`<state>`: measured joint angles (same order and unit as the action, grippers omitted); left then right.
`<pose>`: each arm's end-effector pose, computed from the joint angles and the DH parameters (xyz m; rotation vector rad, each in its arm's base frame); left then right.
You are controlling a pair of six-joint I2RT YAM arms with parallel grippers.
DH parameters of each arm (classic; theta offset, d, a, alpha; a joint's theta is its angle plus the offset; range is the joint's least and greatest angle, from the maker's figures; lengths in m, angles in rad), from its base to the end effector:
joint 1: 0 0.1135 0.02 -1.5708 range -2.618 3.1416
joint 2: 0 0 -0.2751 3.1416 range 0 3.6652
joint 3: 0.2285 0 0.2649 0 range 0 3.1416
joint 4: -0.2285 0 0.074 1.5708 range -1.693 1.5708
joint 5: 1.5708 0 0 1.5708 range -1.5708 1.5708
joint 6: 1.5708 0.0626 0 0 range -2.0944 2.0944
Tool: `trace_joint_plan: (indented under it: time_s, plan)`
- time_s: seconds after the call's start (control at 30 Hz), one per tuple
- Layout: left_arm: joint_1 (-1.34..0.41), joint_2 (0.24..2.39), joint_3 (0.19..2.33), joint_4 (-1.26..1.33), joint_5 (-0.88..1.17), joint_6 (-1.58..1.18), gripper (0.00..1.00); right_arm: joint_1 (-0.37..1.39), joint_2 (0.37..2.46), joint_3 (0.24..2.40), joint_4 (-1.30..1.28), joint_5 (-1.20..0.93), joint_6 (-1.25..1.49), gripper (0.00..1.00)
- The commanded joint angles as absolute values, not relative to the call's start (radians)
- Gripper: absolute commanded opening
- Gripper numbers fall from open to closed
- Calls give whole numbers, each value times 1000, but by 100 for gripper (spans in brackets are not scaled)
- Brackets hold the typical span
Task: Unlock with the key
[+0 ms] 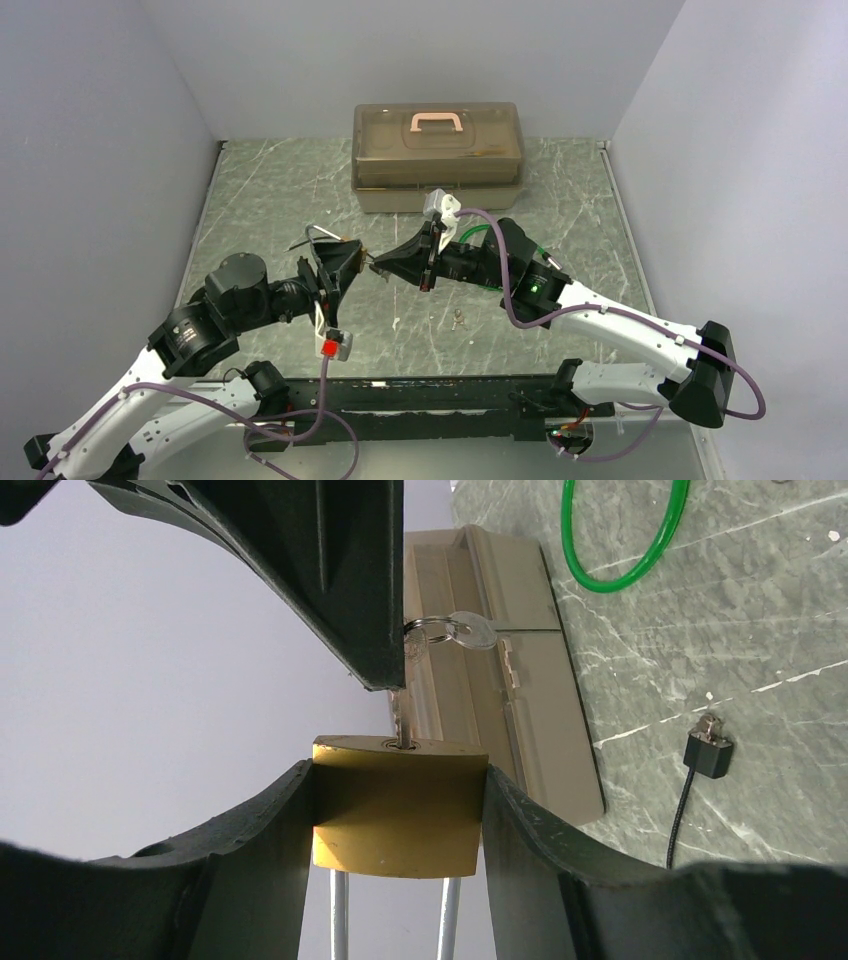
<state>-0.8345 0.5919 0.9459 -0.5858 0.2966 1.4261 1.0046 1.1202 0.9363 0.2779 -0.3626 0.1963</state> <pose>0.0826 -0.1184 0.3820 1.7023 0.5694 0.1565 0.1405 0.2624 0.3854 -0.9136 1.3271 1.2194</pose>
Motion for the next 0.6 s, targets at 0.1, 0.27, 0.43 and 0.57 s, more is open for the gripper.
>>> trace_joint_plan:
  time_s: [0.1, 0.27, 0.43, 0.57]
  plan:
    - [-835, 607, 969, -458, 262, 1433, 0, 1027, 1124, 968, 315, -287, 174, 0]
    - [-835, 619, 974, -457, 243, 1435, 0, 1060, 1139, 964, 321, -243, 171, 0]
    - [-835, 621, 977, -461, 244, 1439, 0, 1075, 1146, 955, 346, -228, 183, 0]
    - [-835, 618, 978, -465, 255, 1439, 0, 1083, 1151, 950, 378, -224, 189, 0]
